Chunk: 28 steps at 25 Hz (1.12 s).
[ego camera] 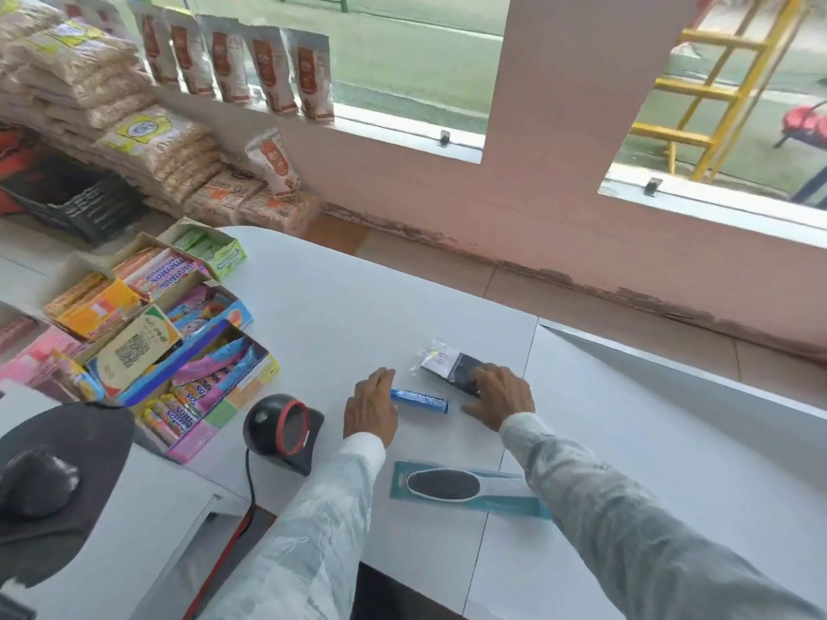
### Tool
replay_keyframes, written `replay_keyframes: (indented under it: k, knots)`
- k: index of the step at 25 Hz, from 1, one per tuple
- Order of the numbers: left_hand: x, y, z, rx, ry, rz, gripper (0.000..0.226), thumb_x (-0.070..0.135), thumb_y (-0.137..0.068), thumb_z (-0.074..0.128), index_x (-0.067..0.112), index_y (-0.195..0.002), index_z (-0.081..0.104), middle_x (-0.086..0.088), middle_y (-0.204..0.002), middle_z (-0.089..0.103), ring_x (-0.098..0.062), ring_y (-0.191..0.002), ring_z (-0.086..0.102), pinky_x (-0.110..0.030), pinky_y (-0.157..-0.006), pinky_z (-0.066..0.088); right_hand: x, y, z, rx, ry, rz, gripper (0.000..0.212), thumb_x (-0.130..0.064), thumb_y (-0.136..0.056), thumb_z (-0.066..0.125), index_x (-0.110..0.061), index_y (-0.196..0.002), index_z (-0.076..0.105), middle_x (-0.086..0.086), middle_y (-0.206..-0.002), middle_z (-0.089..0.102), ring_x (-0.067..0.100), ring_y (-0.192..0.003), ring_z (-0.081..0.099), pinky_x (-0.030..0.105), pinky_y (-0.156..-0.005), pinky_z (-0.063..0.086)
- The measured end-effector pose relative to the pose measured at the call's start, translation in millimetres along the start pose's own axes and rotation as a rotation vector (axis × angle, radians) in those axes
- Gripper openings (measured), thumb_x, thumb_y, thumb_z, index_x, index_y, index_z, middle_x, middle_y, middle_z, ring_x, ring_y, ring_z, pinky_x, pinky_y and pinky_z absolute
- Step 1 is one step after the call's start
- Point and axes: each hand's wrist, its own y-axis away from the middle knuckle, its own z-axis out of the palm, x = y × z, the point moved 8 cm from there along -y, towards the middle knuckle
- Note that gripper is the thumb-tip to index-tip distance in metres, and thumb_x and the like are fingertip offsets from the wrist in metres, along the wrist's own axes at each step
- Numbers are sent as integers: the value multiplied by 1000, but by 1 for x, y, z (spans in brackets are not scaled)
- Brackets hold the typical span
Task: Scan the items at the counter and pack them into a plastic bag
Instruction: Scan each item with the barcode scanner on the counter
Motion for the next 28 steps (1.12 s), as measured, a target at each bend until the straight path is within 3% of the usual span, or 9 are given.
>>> replay_keyframes:
  k: [2, 5, 9, 11, 13, 15, 17, 24, 28]
  knots:
    - [4, -10, 10, -22, -31, 67, 59, -1, -87, 49, 21, -141, 45, 1, -143, 50, -27, -125, 47, -41, -97, 43, -18, -7, 7, 37, 95, -90, 52, -49, -65, 76, -24, -109, 62, 0, -106, 66, 26, -95, 61, 38, -78, 50]
    - [4, -10, 17, 32, -63, 98, 43, -5, -86, 46, 20, -116, 64, -3, -114, 63, -29, -109, 55, -37, -78, 40, -47, -14, 17, 77, 180, -244, 65, -43, -63, 81, -27, -122, 60, 3, -108, 64, 27, -99, 60, 40, -83, 47]
    - [-11, 4, 26, -39, 168, 57, 33, -5, -84, 53, 13, -106, 70, -6, -105, 66, -26, -100, 59, -33, -81, 47, -60, -14, 35, -35, 166, -254, 34, -31, -79, 70, -33, -113, 68, -4, -111, 65, 23, -105, 59, 38, -86, 43]
    - [-27, 14, 28, -139, 418, -93, 28, 0, -85, 59, 11, -108, 71, -7, -107, 69, -24, -97, 61, -26, -82, 46, -51, -15, 43, -179, -27, -131, 22, -32, -79, 69, -34, -101, 72, -8, -105, 69, 20, -100, 63, 35, -84, 48]
    - [-42, 33, 29, -202, 747, -297, 22, 5, -87, 64, 15, -105, 70, -7, -101, 69, -19, -85, 61, -24, -72, 45, -44, -16, 45, -328, -369, -15, 22, -29, -73, 78, -32, -94, 74, -7, -100, 73, 17, -90, 67, 32, -79, 55]
    - [-52, 59, 28, -201, 1045, -469, 17, 10, -89, 65, 21, -101, 66, -6, -94, 69, -15, -74, 59, -25, -61, 44, -47, -12, 42, -431, -736, 63, 26, -16, -72, 82, -24, -97, 75, 0, -94, 74, 16, -80, 68, 32, -73, 58]
    - [-58, 80, 27, -165, 1190, -558, 13, 18, -90, 64, 22, -103, 65, -2, -91, 72, -14, -74, 60, -27, -62, 43, -56, -3, 41, -500, -1007, 141, 32, -5, -75, 80, -12, -105, 72, 2, -89, 73, 17, -77, 70, 36, -75, 61]
    - [-57, 135, -3, 17, 1491, -611, 19, 27, -94, 61, 22, -112, 65, 1, -102, 77, -14, -78, 59, -28, -63, 38, -103, 23, 33, -531, -1313, 179, 10, -11, -85, 74, -7, -92, 70, 12, -90, 67, 22, -74, 67, 42, -77, 62]
    - [-44, 142, -16, 65, 1535, -582, 22, 32, -95, 58, 24, -114, 66, 6, -112, 76, -14, -85, 57, -30, -67, 38, -117, 18, 10, -458, -1342, 158, 18, -15, -84, 75, -6, -99, 70, 12, -95, 66, 25, -79, 68, 39, -67, 63]
